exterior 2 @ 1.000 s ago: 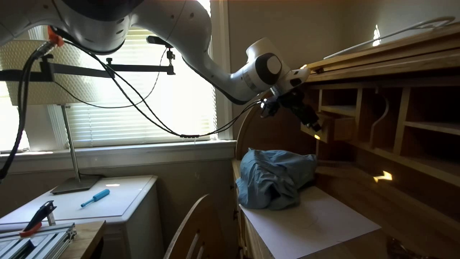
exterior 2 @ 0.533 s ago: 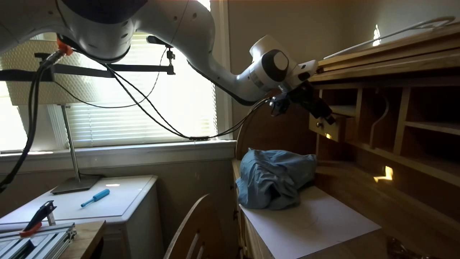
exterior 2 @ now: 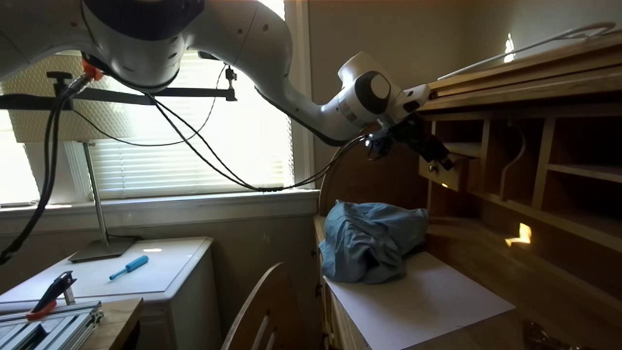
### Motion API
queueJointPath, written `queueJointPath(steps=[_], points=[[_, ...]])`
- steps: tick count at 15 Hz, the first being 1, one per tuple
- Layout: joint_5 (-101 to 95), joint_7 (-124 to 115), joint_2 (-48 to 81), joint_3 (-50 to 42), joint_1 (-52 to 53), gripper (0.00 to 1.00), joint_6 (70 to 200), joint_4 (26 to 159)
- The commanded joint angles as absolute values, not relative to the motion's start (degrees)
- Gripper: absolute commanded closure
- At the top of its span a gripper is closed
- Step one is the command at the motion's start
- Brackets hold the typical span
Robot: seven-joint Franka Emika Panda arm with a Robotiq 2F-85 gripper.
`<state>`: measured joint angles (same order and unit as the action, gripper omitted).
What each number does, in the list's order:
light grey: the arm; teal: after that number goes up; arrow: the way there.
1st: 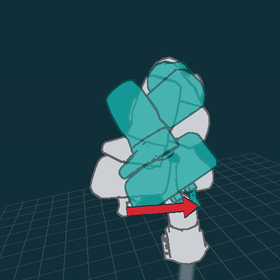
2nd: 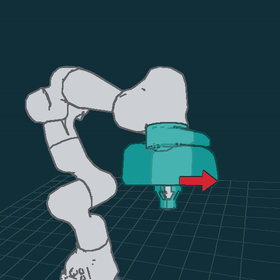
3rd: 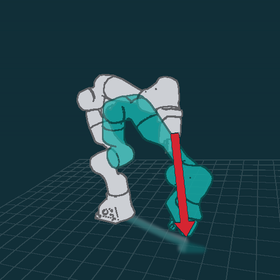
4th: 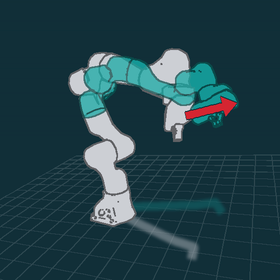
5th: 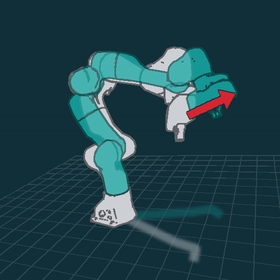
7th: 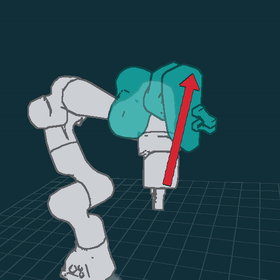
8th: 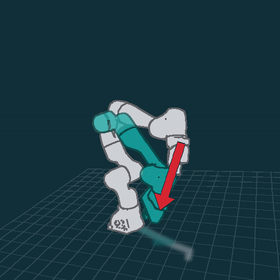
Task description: Close the drawer on the left.
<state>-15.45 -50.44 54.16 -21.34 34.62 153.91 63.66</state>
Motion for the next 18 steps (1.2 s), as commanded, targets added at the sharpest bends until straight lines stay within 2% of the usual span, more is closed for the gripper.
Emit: queueJointPath(steps=[1,11,13,18], points=[[-16.2,-52.5,59.5,-23.6,34.1,0.0,156.9,57.2],[-15.4,-52.0,64.2,-26.3,33.6,0.0,157.1,51.3],[-14.5,-49.5,60.7,-24.0,34.2,0.0,153.9,54.6],[-15.9,-50.0,51.3,-25.7,39.8,0.0,142.5,62.4]])
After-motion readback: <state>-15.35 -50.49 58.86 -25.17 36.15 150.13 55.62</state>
